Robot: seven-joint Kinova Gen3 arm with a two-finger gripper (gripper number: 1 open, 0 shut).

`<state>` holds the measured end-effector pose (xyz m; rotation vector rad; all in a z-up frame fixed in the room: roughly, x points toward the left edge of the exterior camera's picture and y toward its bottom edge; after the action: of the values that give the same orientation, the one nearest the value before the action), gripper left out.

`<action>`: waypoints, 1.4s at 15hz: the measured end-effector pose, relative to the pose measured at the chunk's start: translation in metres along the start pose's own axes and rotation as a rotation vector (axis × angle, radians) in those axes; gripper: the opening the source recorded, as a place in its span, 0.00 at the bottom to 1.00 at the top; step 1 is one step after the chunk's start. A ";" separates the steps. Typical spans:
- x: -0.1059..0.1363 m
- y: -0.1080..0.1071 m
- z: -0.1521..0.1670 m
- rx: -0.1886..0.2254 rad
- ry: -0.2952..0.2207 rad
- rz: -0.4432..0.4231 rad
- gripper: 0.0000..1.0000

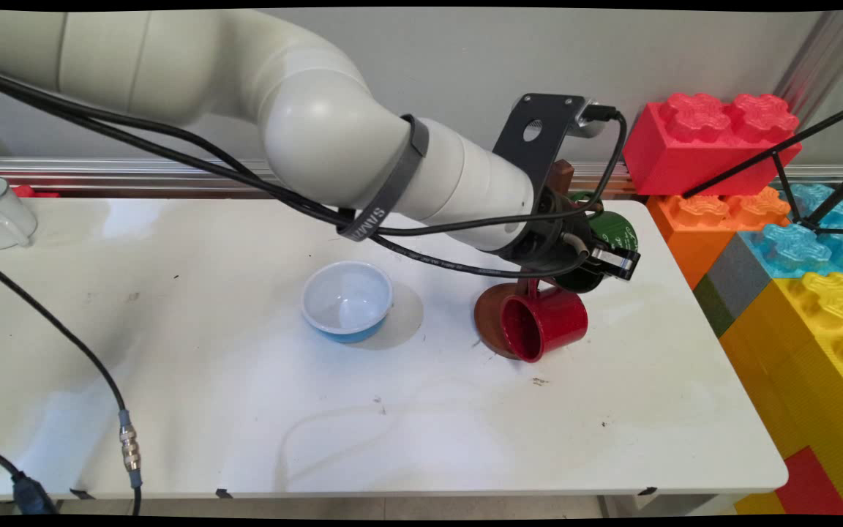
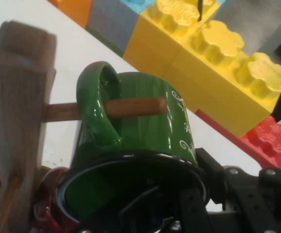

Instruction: Place the picked object on the table

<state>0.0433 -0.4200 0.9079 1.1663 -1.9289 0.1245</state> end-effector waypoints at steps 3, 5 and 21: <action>0.002 0.004 -0.007 -0.024 0.007 0.005 0.00; 0.004 0.008 -0.013 -0.044 0.011 0.008 0.00; 0.006 0.037 -0.068 -0.180 -0.021 0.076 0.00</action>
<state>0.0557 -0.3714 0.9668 0.9794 -1.9592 -0.0205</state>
